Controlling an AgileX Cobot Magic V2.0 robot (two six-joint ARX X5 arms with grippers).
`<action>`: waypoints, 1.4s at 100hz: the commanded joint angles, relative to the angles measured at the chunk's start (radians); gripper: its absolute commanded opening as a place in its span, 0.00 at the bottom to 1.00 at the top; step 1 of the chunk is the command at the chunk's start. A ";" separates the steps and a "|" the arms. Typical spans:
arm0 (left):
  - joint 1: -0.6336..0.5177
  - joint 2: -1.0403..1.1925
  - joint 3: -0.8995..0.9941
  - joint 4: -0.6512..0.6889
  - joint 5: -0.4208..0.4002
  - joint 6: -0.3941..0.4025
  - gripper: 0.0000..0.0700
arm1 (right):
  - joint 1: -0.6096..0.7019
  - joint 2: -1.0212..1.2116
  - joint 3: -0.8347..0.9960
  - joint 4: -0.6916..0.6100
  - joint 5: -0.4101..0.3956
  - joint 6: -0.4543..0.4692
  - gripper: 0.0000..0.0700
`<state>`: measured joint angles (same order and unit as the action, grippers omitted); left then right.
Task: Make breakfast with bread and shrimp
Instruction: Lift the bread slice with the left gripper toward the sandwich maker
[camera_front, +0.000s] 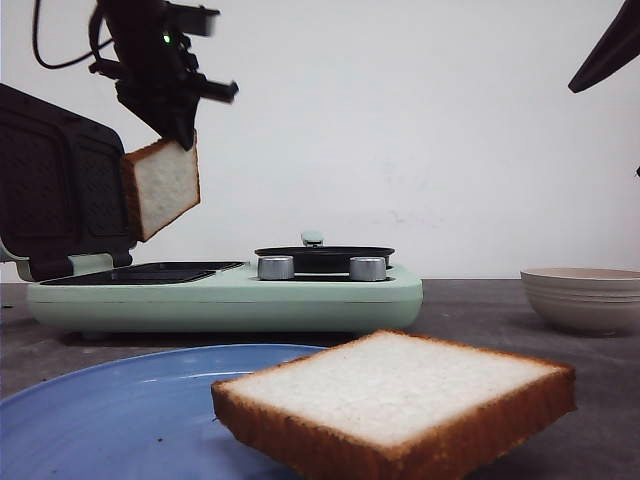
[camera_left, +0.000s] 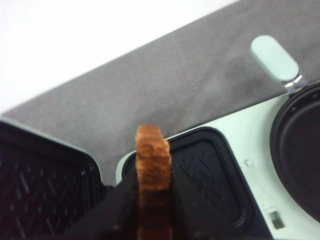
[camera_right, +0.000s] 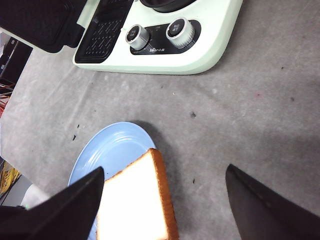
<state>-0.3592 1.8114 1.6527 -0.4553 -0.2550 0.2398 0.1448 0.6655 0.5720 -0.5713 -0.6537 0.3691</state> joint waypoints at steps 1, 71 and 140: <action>-0.017 0.041 0.024 0.034 -0.032 0.079 0.00 | 0.003 0.007 0.014 0.009 0.001 -0.014 0.68; -0.045 0.139 0.066 0.060 -0.233 0.180 0.00 | 0.044 0.007 0.014 -0.003 0.001 -0.019 0.68; -0.041 0.216 0.098 0.138 -0.178 0.372 0.00 | 0.059 0.006 0.014 -0.018 0.000 -0.022 0.68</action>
<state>-0.3965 1.9980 1.7233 -0.3241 -0.4381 0.5735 0.2005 0.6655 0.5720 -0.5938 -0.6533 0.3630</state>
